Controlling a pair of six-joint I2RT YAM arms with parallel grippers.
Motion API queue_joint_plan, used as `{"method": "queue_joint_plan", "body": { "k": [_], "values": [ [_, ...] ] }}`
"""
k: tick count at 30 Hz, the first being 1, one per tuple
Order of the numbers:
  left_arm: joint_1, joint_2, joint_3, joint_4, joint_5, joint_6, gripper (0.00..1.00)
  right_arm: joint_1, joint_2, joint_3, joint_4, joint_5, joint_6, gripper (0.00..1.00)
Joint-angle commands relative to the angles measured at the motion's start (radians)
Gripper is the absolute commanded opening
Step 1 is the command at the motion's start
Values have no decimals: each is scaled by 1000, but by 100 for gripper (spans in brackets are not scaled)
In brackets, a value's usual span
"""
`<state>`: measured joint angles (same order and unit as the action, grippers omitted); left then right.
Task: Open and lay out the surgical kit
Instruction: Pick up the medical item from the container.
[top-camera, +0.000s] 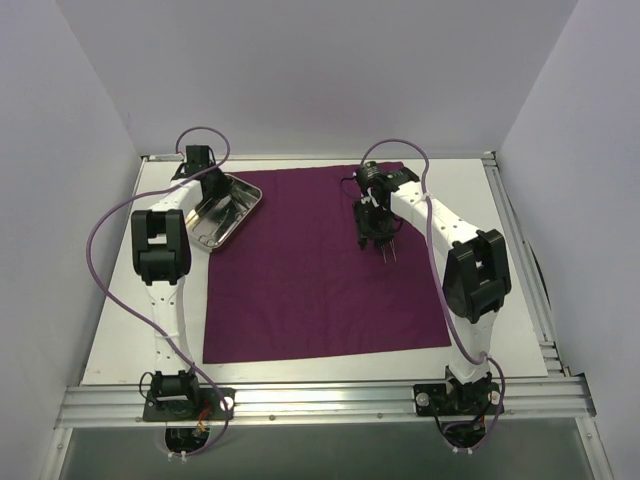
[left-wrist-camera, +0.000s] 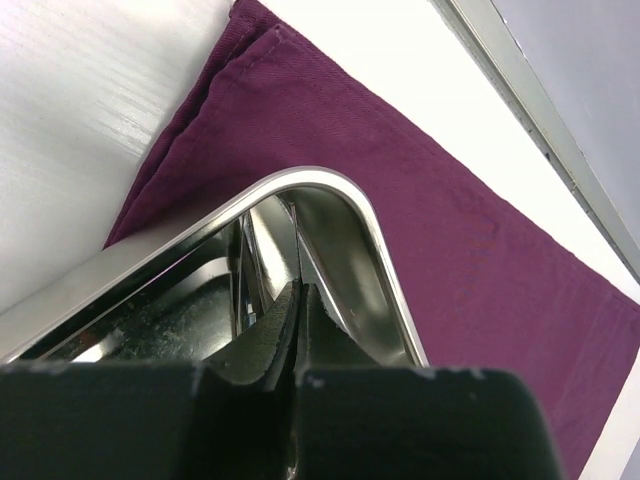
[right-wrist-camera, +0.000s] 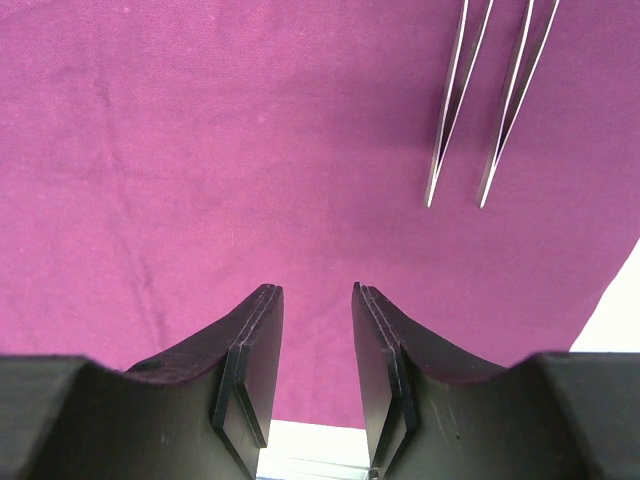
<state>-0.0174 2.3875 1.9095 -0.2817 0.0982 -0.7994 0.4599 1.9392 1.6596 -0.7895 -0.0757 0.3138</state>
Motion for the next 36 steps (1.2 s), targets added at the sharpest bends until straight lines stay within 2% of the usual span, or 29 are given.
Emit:
{"method": "queue_joint_plan", "body": {
  "k": [1, 9, 21, 27, 32, 35, 36],
  "values": [
    [11, -54, 29, -19, -17, 0, 2, 8, 7, 37, -34, 2, -8, 35],
    [11, -73, 62, -48, -8, 3, 2, 8, 20, 55, -48, 4, -31, 35],
    [5, -185, 66, -79, -17, -8, 2, 6, 32, 75, -37, -12, -51, 35],
    [4, -261, 75, -128, 7, 55, 2, 5, 41, 123, -47, -38, -71, 35],
    [5, -353, 31, -101, 177, 146, 2, -15, 44, 172, -21, -200, -105, 37],
    [7, -436, -64, 14, 375, 169, 2, -18, 41, 183, 31, -367, -131, 38],
    [5, -468, -93, 48, 493, 164, 2, -20, 38, 183, 48, -409, -134, 39]
  ]
}}
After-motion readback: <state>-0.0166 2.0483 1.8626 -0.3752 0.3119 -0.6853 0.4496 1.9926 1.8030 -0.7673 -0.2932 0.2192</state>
